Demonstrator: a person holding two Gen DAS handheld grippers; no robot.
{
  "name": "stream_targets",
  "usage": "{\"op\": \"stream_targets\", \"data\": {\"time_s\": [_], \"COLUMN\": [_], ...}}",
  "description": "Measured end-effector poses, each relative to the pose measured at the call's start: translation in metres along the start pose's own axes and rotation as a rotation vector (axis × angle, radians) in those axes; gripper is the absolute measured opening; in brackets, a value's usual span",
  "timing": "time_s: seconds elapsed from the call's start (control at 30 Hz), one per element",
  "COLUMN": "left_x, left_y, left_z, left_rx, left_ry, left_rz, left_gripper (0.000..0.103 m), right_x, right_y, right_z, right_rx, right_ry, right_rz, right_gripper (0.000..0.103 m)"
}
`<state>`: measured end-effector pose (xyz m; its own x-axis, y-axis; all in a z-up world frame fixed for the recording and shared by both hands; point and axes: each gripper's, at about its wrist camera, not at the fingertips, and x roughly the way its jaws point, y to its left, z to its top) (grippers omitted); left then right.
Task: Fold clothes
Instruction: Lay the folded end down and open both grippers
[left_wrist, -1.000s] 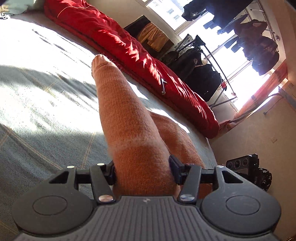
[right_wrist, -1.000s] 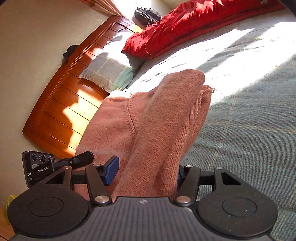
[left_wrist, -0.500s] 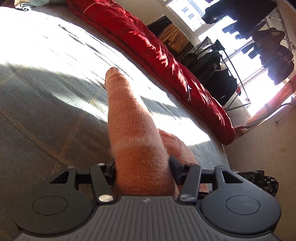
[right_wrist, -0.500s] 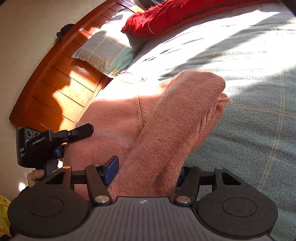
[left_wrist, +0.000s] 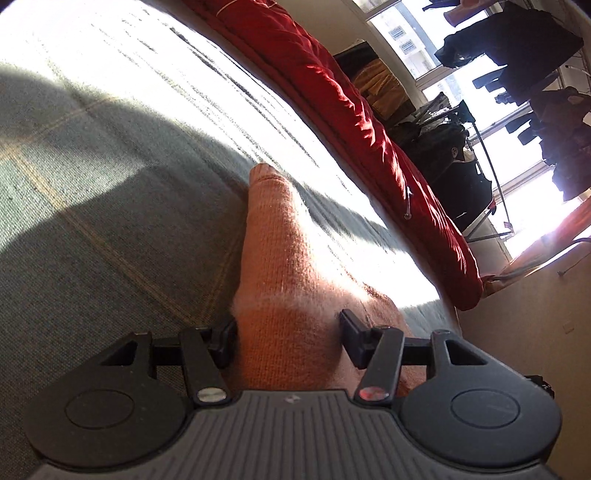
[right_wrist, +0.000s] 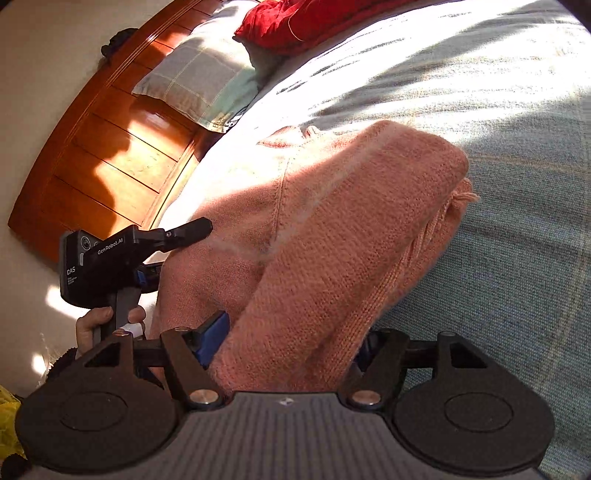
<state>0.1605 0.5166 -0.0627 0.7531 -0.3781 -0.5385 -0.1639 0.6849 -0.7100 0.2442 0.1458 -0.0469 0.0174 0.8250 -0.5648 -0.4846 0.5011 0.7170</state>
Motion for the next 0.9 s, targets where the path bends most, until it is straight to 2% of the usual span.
{"op": "stream_targets", "data": {"time_s": [0.1, 0.2, 0.33, 0.4, 0.47, 0.57, 0.67, 0.73, 0.83, 0.9], "left_x": [-0.019, -0.04, -0.051, -0.047, -0.039, -0.022, -0.016, -0.013, -0.006, -0.003], "left_y": [-0.003, -0.021, -0.062, -0.079, -0.088, -0.08, -0.07, -0.068, -0.07, -0.073], "left_z": [-0.002, -0.009, -0.033, -0.044, -0.053, -0.055, -0.052, -0.05, -0.05, -0.051], "left_rx": [0.017, 0.088, 0.23, 0.298, 0.349, 0.342, 0.316, 0.317, 0.342, 0.356], "left_ry": [-0.054, -0.093, -0.068, -0.055, -0.044, -0.015, -0.019, -0.017, -0.011, -0.014], "left_rz": [0.035, 0.054, 0.003, 0.006, 0.05, 0.089, 0.057, 0.049, 0.067, 0.082], "left_gripper": [0.055, 0.058, 0.069, 0.072, 0.074, 0.076, 0.078, 0.078, 0.078, 0.078], "right_x": [-0.015, -0.039, -0.064, -0.069, -0.064, -0.038, -0.004, 0.006, 0.009, 0.009], "right_y": [-0.005, -0.007, 0.005, 0.019, 0.033, 0.047, 0.044, 0.039, 0.041, 0.042], "right_z": [-0.003, -0.003, 0.006, 0.012, 0.016, 0.016, 0.007, -0.002, -0.011, -0.01], "right_rx": [-0.017, -0.053, -0.148, -0.218, -0.285, -0.39, -0.49, -0.57, -0.637, -0.635], "right_ry": [-0.001, -0.03, -0.096, -0.131, -0.127, -0.071, 0.006, 0.022, 0.017, 0.018], "right_rz": [-0.015, -0.041, -0.076, -0.063, -0.023, 0.004, -0.095, -0.154, -0.192, -0.199], "right_gripper": [0.085, 0.089, 0.093, 0.101, 0.103, 0.103, 0.103, 0.103, 0.103, 0.103]}}
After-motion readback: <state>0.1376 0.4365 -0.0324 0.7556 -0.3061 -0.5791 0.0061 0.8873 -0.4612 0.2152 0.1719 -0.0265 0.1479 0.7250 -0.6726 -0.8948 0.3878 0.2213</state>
